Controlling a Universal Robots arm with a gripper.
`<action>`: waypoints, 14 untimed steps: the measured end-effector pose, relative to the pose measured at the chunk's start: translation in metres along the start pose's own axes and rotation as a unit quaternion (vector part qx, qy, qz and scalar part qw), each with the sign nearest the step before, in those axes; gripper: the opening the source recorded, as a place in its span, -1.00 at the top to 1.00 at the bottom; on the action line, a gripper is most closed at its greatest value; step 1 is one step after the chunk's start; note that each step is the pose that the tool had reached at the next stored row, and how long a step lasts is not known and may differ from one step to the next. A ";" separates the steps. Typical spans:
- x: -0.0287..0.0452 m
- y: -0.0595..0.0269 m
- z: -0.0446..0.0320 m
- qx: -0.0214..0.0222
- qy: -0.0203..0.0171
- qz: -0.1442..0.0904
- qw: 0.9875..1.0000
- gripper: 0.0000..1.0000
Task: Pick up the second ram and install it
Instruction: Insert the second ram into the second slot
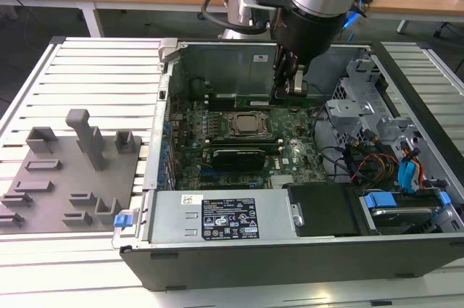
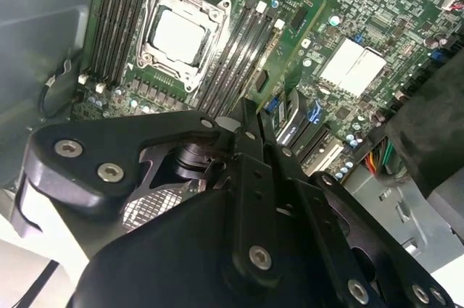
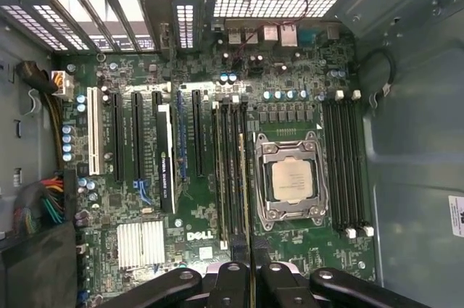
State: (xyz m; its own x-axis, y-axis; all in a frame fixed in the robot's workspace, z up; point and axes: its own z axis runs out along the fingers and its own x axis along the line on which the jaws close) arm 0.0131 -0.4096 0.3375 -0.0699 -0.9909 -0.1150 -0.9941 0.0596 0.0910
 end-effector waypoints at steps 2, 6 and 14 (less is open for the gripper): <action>0.0002 -0.0002 0.0017 0.000 0.000 0.000 1.000 0.73; 0.0005 -0.0005 0.0059 0.000 0.000 0.000 1.000 0.73; -0.0084 0.0000 0.0078 0.000 0.001 0.000 1.000 0.73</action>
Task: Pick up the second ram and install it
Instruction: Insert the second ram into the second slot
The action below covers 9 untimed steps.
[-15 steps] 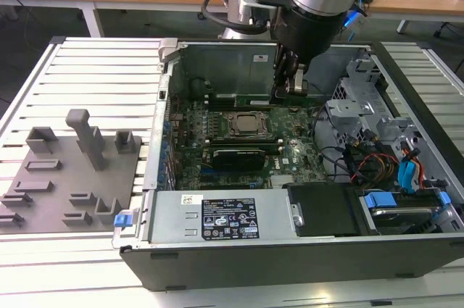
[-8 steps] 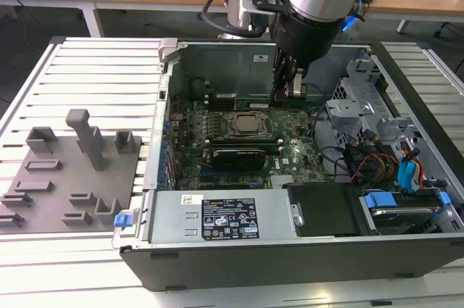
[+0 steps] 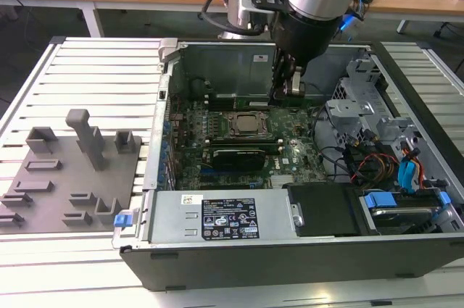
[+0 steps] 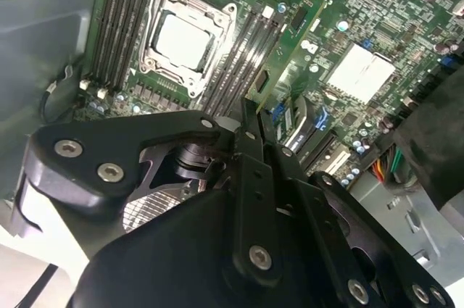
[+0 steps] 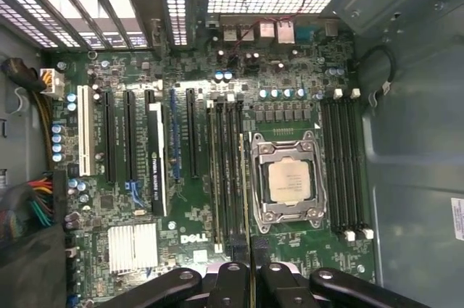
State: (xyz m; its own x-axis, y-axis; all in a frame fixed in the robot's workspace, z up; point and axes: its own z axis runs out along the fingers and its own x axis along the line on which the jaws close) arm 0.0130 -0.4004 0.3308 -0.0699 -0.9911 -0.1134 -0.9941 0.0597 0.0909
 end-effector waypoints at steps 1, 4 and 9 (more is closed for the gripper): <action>-0.0017 0.0001 0.0003 0.000 0.000 0.000 1.000 0.73; -0.0081 0.0005 0.0011 0.000 0.000 0.000 1.000 0.73; -0.0088 0.0044 0.0029 0.000 0.000 0.000 1.000 0.73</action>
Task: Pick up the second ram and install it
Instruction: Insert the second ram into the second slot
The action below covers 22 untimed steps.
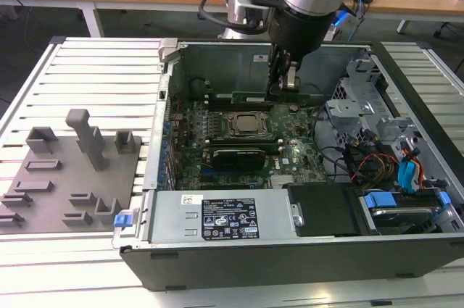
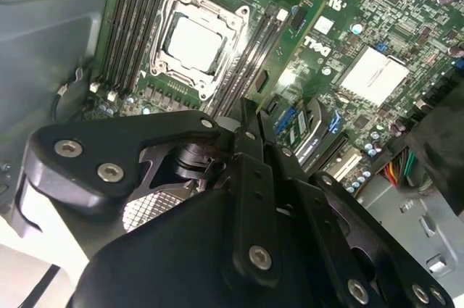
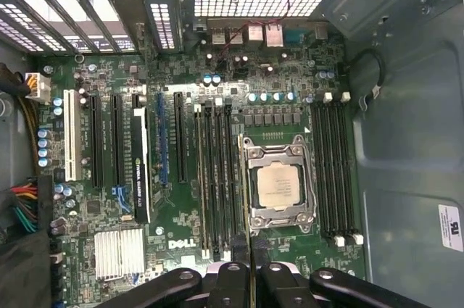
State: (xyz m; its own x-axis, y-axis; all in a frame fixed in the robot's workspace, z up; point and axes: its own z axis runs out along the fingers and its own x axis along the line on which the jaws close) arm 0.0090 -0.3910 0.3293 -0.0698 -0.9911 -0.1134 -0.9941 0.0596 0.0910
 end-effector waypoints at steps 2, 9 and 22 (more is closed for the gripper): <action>0.0001 0.0001 0.0006 0.000 0.000 0.000 1.000 0.73; 0.0005 -0.0002 0.0040 0.000 0.000 0.000 1.000 0.73; 0.0016 0.0019 0.0124 0.000 0.000 0.000 1.000 0.73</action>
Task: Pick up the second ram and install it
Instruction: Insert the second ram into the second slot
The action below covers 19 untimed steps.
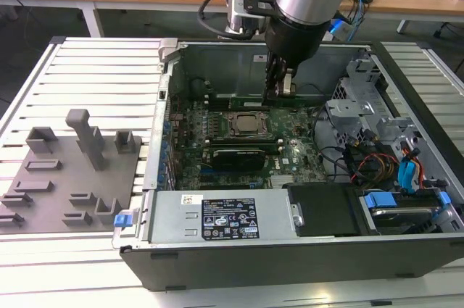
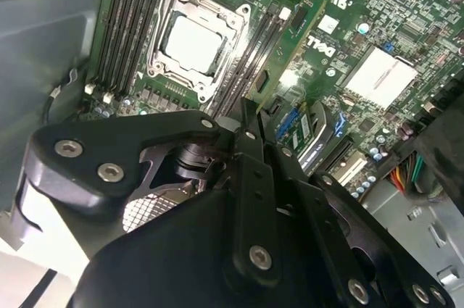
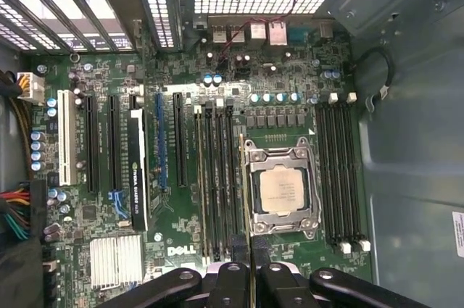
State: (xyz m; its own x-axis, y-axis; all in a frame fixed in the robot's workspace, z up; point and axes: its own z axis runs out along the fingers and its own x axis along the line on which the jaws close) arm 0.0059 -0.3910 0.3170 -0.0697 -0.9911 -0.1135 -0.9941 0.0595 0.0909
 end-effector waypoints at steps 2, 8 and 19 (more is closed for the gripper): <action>0.0004 -0.0001 0.0031 0.000 0.000 0.000 1.000 0.73; 0.0014 -0.0009 0.0118 0.000 0.000 0.000 1.000 0.73; 0.0040 -0.0030 0.0346 0.000 0.000 0.000 1.000 0.73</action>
State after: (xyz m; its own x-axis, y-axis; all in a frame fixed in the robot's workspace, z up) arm 0.0057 -0.3910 0.2820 -0.0699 -0.9911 -0.1135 -0.9941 0.0597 0.0909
